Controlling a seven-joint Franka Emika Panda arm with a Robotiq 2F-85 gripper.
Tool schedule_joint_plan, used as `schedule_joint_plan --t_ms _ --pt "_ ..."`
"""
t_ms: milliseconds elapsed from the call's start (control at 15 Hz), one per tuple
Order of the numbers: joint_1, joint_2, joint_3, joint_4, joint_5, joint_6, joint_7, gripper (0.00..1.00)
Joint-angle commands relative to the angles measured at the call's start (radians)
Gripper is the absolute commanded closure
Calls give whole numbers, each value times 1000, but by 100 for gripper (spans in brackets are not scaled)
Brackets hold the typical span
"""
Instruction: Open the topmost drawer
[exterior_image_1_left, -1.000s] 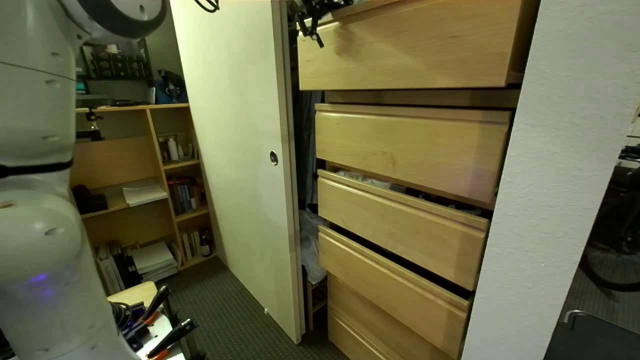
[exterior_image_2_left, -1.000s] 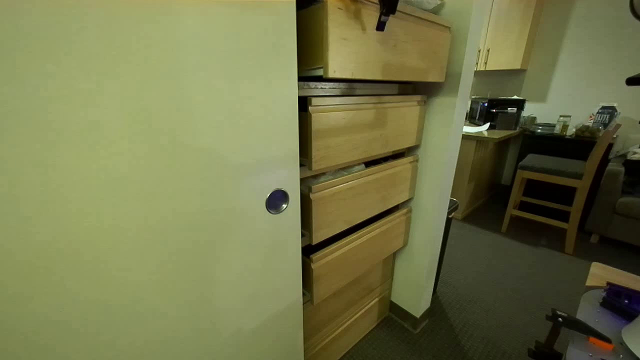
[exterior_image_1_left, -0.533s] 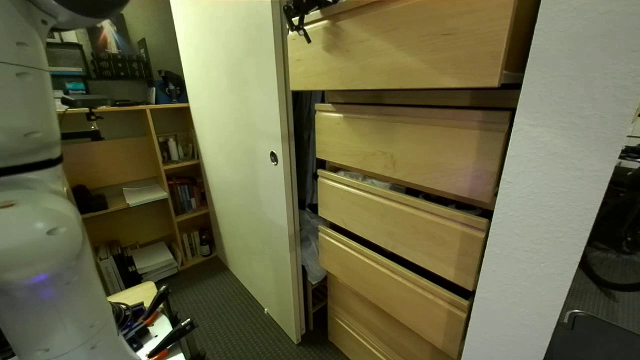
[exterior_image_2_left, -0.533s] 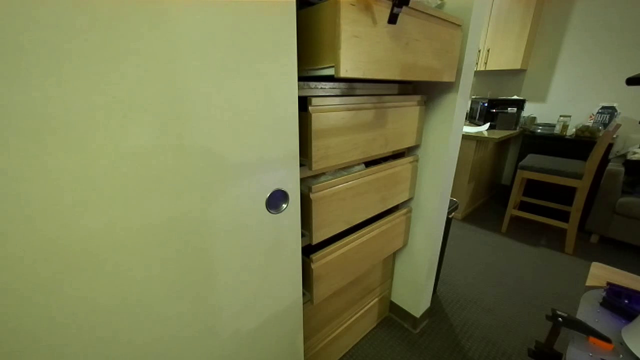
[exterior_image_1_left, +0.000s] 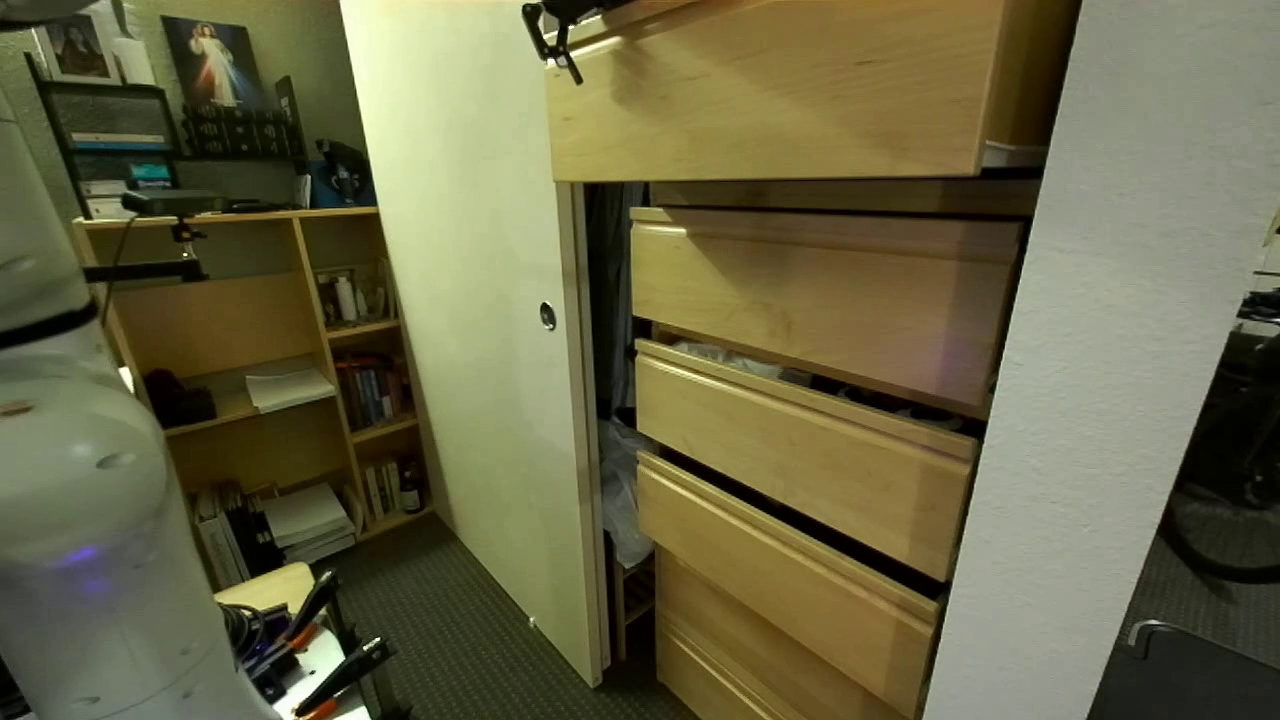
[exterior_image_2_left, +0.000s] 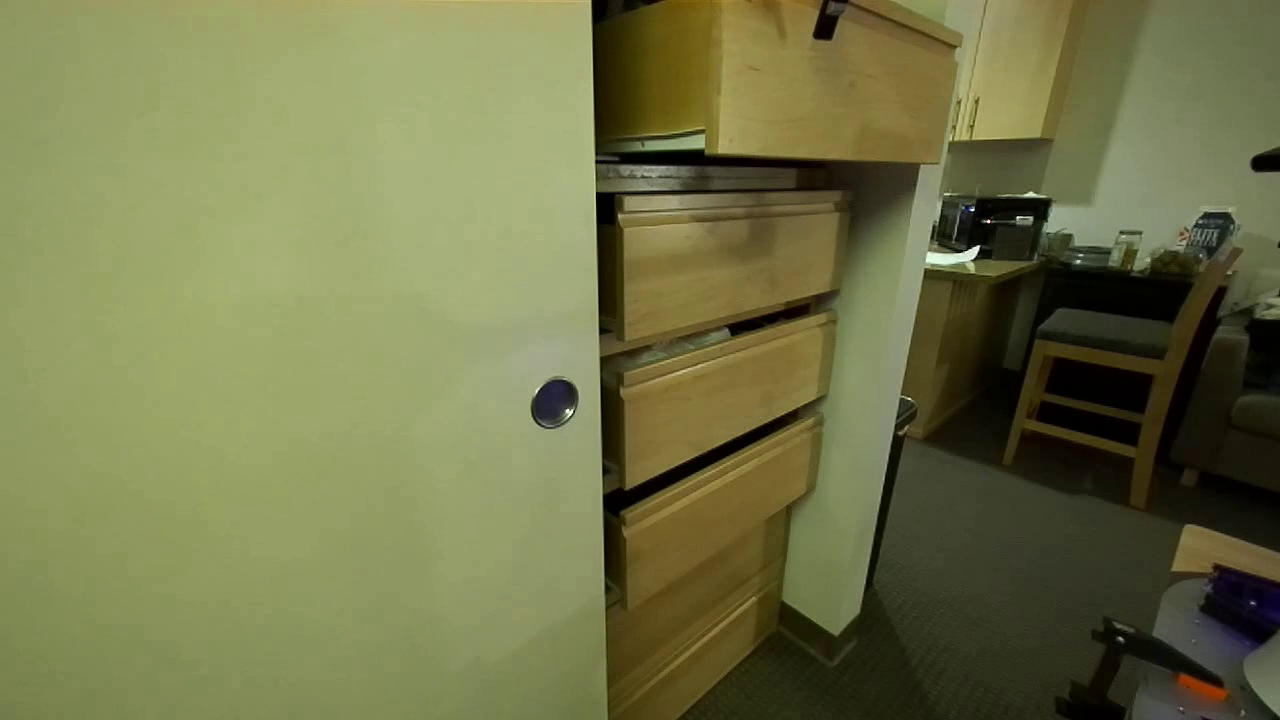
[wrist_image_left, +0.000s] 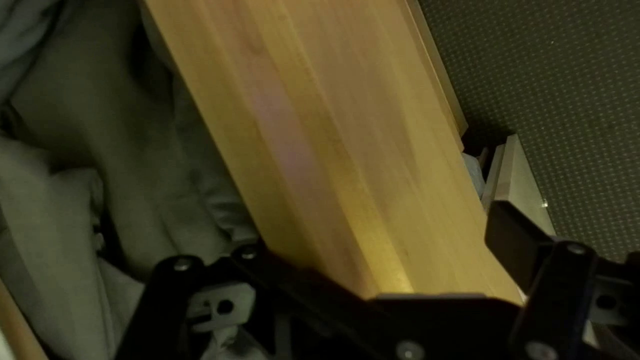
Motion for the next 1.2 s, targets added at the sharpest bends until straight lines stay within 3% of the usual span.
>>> schedule_joint_plan --t_ms 0,1133 --pt "2 -95 -1 -133 47 -2 27 0" --pt "10 -371 -19 -354 120 -18 45 0"
